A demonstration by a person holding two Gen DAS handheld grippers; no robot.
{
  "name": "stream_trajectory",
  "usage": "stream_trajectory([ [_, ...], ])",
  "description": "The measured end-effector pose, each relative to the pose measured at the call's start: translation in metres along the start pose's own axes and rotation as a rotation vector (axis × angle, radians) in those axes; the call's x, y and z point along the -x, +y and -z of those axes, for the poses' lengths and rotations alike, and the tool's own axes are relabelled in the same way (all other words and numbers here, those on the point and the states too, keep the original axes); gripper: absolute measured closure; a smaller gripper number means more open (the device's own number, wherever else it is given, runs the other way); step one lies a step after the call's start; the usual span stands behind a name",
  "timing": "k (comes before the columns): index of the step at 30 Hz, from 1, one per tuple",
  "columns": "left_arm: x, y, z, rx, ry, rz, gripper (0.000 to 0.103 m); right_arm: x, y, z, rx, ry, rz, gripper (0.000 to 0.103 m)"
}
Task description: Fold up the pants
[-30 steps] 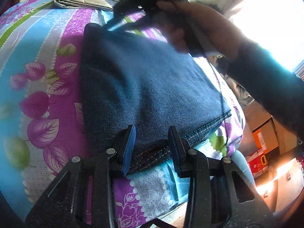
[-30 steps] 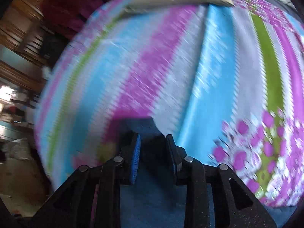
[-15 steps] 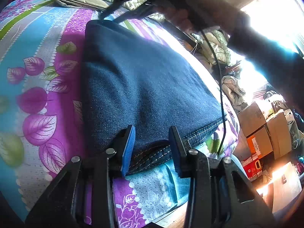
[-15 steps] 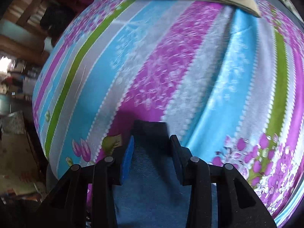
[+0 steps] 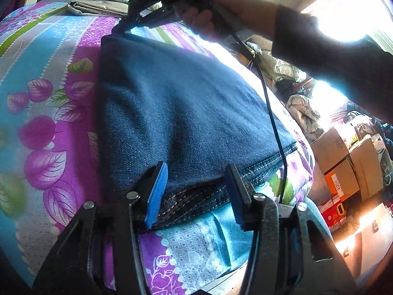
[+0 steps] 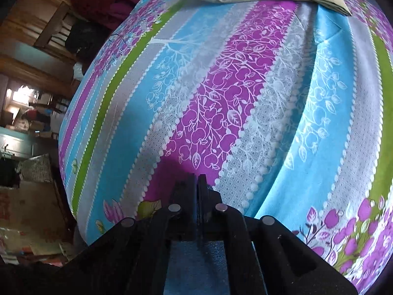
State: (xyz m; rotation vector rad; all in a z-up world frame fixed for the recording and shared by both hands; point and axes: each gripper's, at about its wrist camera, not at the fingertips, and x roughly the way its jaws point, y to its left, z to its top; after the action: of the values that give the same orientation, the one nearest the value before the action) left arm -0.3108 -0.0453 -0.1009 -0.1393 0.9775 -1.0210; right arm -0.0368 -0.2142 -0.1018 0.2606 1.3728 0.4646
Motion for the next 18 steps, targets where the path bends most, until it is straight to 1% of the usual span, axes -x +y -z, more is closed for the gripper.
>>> stream_trajectory([
  [1, 0.0, 0.0, 0.0, 0.001, 0.0, 0.0, 0.054, 0.002, -0.001, 0.0, -0.013, -0.012, -0.046, 0.099],
  [2, 0.0, 0.0, -0.001, 0.004, 0.0, 0.001, 0.054, 0.001, 0.002, -0.001, -0.008, -0.006, -0.045, 0.099],
  [3, 0.0, 0.0, -0.001, 0.005, 0.0, 0.001, 0.054, -0.008, 0.011, 0.002, 0.057, 0.027, 0.072, 0.099],
  [4, 0.0, 0.0, 0.0, 0.003, -0.002, -0.001, 0.052, -0.017, 0.018, 0.006, 0.115, 0.067, 0.152, 0.099],
  [5, -0.001, -0.001, 0.0, -0.001, -0.001, -0.001, 0.051, -0.026, 0.021, 0.01, 0.149, 0.097, 0.194, 0.1],
  [6, -0.001, -0.003, -0.001, -0.008, 0.001, -0.002, 0.048, -0.025, 0.023, 0.012, 0.154, 0.079, 0.205, 0.099],
  [8, -0.002, -0.006, -0.001, -0.022, 0.009, -0.006, 0.046, -0.003, 0.028, 0.012, 0.148, -0.024, 0.192, 0.097],
  [9, -0.002, -0.007, -0.002, -0.021, 0.009, -0.004, 0.045, 0.019, 0.032, 0.013, 0.149, -0.118, 0.174, 0.097],
  [10, -0.002, -0.006, -0.002, -0.018, 0.008, -0.001, 0.045, 0.032, 0.034, 0.014, 0.136, -0.173, 0.163, 0.097],
  [11, -0.002, -0.006, -0.002, -0.018, 0.006, 0.0, 0.045, 0.043, 0.035, 0.016, 0.125, -0.221, 0.154, 0.097],
  [12, -0.002, -0.006, -0.002, -0.018, 0.005, 0.0, 0.045, 0.049, 0.036, 0.019, 0.124, -0.243, 0.161, 0.097],
  [14, -0.002, -0.005, -0.002, -0.014, 0.003, 0.001, 0.044, 0.04, 0.035, 0.027, 0.138, -0.2, 0.23, 0.097],
  [16, -0.002, -0.006, -0.003, -0.016, 0.005, 0.0, 0.043, 0.005, 0.027, 0.037, 0.144, -0.069, 0.254, 0.097],
  [17, -0.002, -0.006, -0.003, -0.015, 0.008, 0.001, 0.044, -0.011, 0.022, 0.042, 0.155, -0.011, 0.297, 0.097],
  [18, 0.0, -0.005, -0.006, -0.007, 0.012, 0.006, 0.044, -0.011, 0.024, 0.049, 0.177, -0.035, 0.334, 0.097],
])
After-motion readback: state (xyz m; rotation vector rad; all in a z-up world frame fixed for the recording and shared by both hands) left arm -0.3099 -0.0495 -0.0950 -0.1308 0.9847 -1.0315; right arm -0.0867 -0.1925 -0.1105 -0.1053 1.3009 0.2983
